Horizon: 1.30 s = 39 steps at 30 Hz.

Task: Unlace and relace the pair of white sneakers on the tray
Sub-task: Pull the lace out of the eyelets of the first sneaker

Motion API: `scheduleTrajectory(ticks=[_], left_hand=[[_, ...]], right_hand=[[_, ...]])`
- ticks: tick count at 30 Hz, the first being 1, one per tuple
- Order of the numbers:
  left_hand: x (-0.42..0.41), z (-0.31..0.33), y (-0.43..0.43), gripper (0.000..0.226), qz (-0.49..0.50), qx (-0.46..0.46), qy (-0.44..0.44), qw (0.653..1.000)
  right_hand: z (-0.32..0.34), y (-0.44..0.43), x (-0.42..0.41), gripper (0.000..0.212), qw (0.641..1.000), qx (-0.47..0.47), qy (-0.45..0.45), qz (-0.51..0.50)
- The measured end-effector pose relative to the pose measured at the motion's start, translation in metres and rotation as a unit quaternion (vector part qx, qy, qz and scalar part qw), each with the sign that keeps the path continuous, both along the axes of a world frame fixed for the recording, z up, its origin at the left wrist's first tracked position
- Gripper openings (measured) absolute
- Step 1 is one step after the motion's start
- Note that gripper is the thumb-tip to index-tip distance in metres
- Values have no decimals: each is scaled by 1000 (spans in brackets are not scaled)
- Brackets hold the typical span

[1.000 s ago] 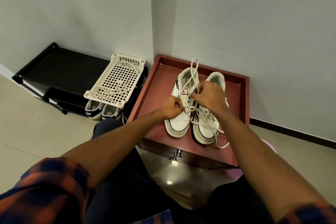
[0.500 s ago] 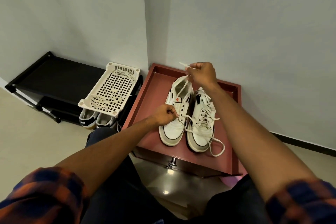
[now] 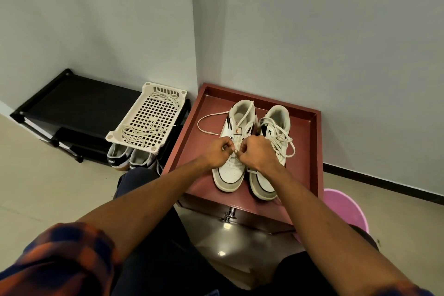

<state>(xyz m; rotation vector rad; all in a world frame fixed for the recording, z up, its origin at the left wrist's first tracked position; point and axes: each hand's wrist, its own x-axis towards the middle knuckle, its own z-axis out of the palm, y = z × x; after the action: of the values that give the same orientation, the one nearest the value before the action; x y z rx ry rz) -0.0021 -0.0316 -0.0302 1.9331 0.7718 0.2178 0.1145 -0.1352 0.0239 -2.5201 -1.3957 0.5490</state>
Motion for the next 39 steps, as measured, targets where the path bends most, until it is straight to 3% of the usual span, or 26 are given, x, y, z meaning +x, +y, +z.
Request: scheduleTrajectory(ticks=[5, 11, 14, 17, 21, 23, 26, 29, 31, 36, 39], left_hand=[[2, -3, 2, 26, 9, -31, -16, 999], [1, -3, 0, 8, 30, -84, -23, 996], [2, -2, 0, 17, 30, -100, -20, 994], [1, -2, 2, 24, 31, -116, -16, 993], [1, 1, 3, 23, 33, -137, -15, 990], [1, 2, 2, 22, 32, -143, -14, 989], [0, 3, 2, 21, 33, -149, -9, 988], [1, 3, 1, 17, 35, -148, 1, 988], [1, 3, 1, 13, 33, -145, 13, 989], [4, 8, -2, 13, 37, -143, 27, 989], [3, 11, -3, 16, 34, -135, 29, 990]], right_hand=[[-7, -3, -2, 11, 1000, 22, -8, 9], [-3, -5, 5, 20, 997, 4, 83, 6], [-8, -14, 14, 16, 991, 41, 127, -1], [-13, -16, 14, 11, 992, 53, 118, 8], [-19, -10, 8, 24, 995, 62, 67, 44], [-19, -7, 9, 19, 994, 66, 65, 52], [-14, -5, 13, 13, 979, 83, 179, 47], [-1, -9, 13, 22, 919, 128, 373, 7], [8, -9, 16, 20, 891, 119, 439, -13], [22, -7, 37, 20, 915, 29, 403, 16], [39, -15, 56, 21, 883, 47, 467, -7]])
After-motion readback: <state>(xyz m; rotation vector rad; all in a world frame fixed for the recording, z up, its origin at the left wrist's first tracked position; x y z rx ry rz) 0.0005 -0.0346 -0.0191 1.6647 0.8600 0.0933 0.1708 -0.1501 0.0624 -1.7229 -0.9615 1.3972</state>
